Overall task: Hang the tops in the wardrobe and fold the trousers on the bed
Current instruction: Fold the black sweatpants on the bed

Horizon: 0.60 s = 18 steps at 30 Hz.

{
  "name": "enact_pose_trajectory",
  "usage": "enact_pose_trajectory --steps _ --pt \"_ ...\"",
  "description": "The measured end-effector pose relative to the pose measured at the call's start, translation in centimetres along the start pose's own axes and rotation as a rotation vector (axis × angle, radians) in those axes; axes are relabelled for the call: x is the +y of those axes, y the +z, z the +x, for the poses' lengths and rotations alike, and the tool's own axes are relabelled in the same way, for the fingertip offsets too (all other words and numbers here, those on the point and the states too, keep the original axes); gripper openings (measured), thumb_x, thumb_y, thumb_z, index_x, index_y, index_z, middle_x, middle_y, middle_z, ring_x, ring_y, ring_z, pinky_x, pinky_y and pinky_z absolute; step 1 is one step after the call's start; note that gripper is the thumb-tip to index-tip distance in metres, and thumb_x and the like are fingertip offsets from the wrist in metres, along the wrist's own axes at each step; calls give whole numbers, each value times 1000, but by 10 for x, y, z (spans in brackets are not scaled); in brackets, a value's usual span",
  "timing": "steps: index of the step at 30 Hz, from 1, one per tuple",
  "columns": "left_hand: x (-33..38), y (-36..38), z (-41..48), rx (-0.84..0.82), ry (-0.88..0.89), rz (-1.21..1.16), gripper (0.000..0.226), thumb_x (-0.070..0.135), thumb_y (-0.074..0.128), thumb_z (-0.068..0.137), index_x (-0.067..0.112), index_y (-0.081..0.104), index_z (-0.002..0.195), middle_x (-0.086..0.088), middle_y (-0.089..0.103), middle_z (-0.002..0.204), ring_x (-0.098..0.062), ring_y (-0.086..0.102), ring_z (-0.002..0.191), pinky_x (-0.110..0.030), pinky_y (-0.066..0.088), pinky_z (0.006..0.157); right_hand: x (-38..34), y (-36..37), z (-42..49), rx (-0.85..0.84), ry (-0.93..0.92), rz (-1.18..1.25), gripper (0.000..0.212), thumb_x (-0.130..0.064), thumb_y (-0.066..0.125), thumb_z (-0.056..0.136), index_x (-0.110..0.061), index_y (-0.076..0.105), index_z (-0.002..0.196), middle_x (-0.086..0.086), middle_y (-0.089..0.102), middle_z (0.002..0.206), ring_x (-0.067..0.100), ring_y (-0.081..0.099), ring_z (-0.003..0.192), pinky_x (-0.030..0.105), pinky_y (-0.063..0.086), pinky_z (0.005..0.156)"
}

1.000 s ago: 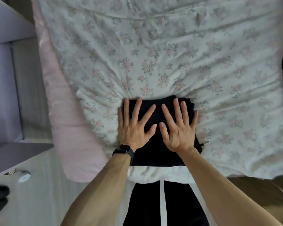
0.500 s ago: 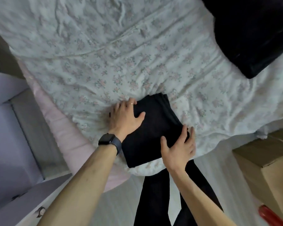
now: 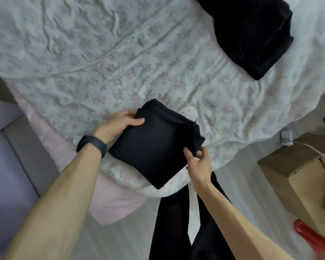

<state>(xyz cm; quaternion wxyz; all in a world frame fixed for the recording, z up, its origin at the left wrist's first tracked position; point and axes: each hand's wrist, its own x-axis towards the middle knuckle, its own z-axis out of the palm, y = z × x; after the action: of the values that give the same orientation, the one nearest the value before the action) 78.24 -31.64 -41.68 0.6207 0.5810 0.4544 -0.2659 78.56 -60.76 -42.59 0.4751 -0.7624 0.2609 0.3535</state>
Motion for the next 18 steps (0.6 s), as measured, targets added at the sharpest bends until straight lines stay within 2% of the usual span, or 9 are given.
enact_pose_trajectory --steps 3,6,8,11,13,15,16,18 --pt "-34 4 -26 128 6 -374 64 33 86 71 10 61 125 -7 74 115 -23 72 104 -32 58 77 -43 -12 14 0 -158 -36 23 -51 72 85 -43 59 103 -13 70 96 6 71 84 27 56 72" --pt "-56 19 -34 275 -1 -529 59 34 84 78 13 58 126 -6 71 119 -23 71 104 -36 59 76 -88 -7 42 -37 -298 -138 23 -49 72 86 -44 60 103 -14 68 95 1 69 77 18 52 62" --pt "-64 34 -31 357 13 -569 54 35 82 83 15 57 125 -2 68 118 -18 70 102 -30 58 68 -108 0 65 -38 -360 -230 21 -46 72 88 -43 61 106 -14 67 95 0 66 79 17 48 63" --pt "-75 55 -18 523 78 -522 42 39 81 84 22 59 115 9 67 107 -8 68 96 -19 53 68 -119 9 96 -71 -401 -350 20 -44 72 89 -39 61 106 -15 67 95 1 64 85 21 48 68" --pt "-79 62 -11 595 84 -507 44 44 80 84 26 58 118 15 65 107 1 64 93 -11 49 67 -116 13 107 -75 -412 -361 22 -47 72 88 -38 62 105 -13 67 97 4 65 90 23 49 72" --pt "-84 59 -6 560 75 -555 47 45 80 84 26 59 122 13 65 112 0 65 96 -15 53 71 -109 13 109 -101 -419 -334 29 -51 73 86 -37 64 109 -9 69 101 10 67 98 24 51 77" --pt "-85 53 -5 498 61 -589 50 42 80 84 25 59 125 9 67 117 -7 67 101 -24 58 80 -106 9 106 -134 -406 -314 33 -52 75 85 -38 63 113 -8 69 105 12 68 101 28 54 81" --pt "-91 38 -8 326 34 -630 53 30 82 84 25 57 131 3 69 123 -20 68 111 -45 57 95 -99 -3 100 -259 -342 -291 43 -48 79 84 -44 60 123 -5 68 113 14 69 105 38 59 86"
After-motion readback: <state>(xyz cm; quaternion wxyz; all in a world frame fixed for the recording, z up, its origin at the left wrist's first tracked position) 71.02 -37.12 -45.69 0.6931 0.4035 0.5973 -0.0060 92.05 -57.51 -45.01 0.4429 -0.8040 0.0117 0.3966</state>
